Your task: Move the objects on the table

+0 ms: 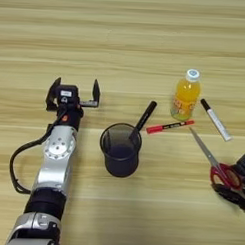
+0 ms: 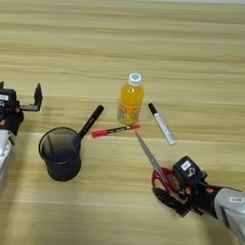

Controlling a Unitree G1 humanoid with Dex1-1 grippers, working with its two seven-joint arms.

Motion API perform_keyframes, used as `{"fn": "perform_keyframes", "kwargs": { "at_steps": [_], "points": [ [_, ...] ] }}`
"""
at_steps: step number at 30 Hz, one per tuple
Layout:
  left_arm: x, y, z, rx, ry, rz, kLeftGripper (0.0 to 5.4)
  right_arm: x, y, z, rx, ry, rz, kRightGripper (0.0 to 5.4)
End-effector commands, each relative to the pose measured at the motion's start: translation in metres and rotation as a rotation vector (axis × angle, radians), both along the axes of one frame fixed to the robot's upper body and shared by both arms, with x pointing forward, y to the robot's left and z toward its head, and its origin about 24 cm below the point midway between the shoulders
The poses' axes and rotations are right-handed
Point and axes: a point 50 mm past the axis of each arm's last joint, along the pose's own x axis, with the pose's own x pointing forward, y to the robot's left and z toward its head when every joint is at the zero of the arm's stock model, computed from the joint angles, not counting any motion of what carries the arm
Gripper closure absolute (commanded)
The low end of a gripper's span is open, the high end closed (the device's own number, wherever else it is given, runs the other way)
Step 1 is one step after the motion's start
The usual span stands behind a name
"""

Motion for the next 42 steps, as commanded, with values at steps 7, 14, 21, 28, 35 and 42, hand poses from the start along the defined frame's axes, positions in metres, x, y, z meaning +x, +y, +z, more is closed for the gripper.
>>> {"fn": "perform_keyframes", "kwargs": {
  "at_steps": [7,14,21,28,35,42],
  "points": [
    [0.003,0.000,0.002,0.002,0.000,0.000,0.00,0.008,-0.019,0.004,-0.055,-0.021,-0.041,1.54],
    [0.002,0.000,0.002,0.002,-0.001,-0.001,0.00,0.013,-0.019,0.002,-0.062,-0.040,-0.057,1.54],
    [0.002,-0.001,0.001,0.000,-0.001,-0.001,0.00,0.022,-0.012,0.000,-0.050,-0.061,-0.055,1.54],
    [0.001,-0.002,0.001,-0.001,-0.001,-0.002,0.00,0.033,-0.002,-0.005,-0.040,-0.077,-0.052,1.54],
    [0.001,-0.002,0.001,-0.001,-0.001,-0.002,0.00,0.042,0.001,-0.007,-0.030,-0.099,-0.070,1.54],
    [0.001,-0.002,0.001,-0.002,-0.001,-0.002,0.00,0.051,-0.004,-0.006,-0.035,-0.131,-0.129,1.54]
  ]
}}
